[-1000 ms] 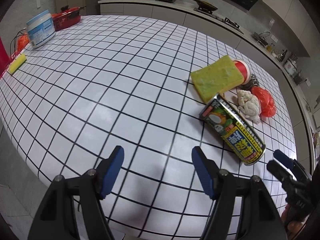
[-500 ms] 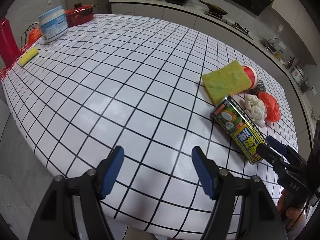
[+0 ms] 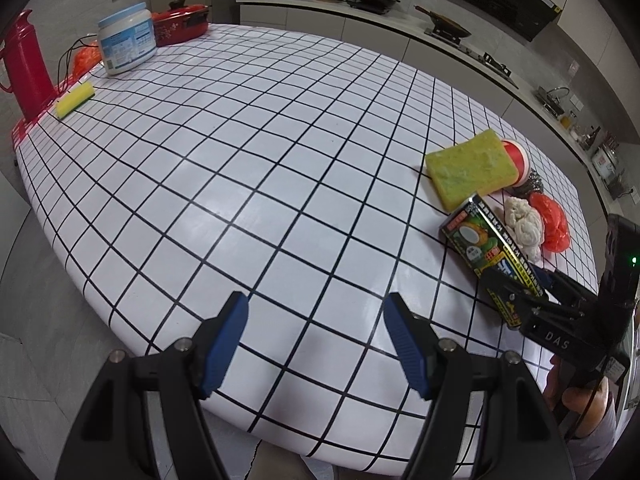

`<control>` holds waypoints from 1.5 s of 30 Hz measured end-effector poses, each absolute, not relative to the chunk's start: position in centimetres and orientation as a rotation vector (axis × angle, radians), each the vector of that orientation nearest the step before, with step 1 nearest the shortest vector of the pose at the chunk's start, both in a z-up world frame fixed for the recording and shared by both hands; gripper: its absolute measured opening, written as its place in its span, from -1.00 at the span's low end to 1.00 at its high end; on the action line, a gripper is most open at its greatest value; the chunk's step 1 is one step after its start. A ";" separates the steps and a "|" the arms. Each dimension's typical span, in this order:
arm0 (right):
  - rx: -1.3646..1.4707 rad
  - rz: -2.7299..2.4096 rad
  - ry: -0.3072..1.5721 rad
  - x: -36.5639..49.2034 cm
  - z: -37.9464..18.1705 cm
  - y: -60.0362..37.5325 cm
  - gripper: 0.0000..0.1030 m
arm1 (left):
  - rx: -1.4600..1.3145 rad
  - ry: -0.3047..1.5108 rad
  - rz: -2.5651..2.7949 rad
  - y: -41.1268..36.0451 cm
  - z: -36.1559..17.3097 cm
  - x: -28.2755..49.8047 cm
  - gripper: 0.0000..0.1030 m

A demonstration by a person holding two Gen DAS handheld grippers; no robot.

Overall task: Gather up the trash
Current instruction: 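Grasp the lying coconut-drink can with the right tool and lift it, then grasp the yellow sponge with the left tool while the right tool holds the can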

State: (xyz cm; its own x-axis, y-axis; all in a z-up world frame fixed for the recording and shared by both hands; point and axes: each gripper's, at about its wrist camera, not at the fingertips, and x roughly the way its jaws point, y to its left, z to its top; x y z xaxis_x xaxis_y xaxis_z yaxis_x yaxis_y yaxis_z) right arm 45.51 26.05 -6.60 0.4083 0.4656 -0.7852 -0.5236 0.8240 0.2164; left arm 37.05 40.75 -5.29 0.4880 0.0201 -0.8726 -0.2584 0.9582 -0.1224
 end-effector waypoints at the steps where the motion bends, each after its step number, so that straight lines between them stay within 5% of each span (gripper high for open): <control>1: -0.073 0.626 0.962 45.2 -6.6 26.1 0.23 | -0.249 1.050 0.169 40.6 -5.3 37.1 0.39; 17: 0.106 0.236 1.008 38.8 -6.4 12.4 0.10 | -0.154 1.083 -0.021 35.3 -6.1 40.4 0.39; 19: 0.126 0.202 1.011 38.6 -6.5 11.3 0.25 | -0.128 1.081 -0.055 34.3 -6.1 40.8 0.39; 25: 0.122 0.200 1.028 41.0 -6.9 12.2 0.28 | -0.074 1.078 -0.115 32.5 -5.9 42.1 0.39; 28: 0.106 0.173 1.016 41.4 -6.8 12.3 0.08 | -0.073 1.072 -0.106 32.3 -5.8 42.4 0.39; 45: 0.142 -0.219 0.833 40.0 -5.3 1.7 0.06 | 0.100 0.999 -0.143 27.0 -5.9 46.5 0.39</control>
State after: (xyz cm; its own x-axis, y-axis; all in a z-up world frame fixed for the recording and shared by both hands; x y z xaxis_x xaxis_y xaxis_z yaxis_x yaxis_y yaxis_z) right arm 39.98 1.73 -5.31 0.6524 -0.1363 -0.7455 0.2473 0.9681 0.0394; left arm 46.47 26.98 -5.93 0.5326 -0.0739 -0.8431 0.1656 0.9860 0.0182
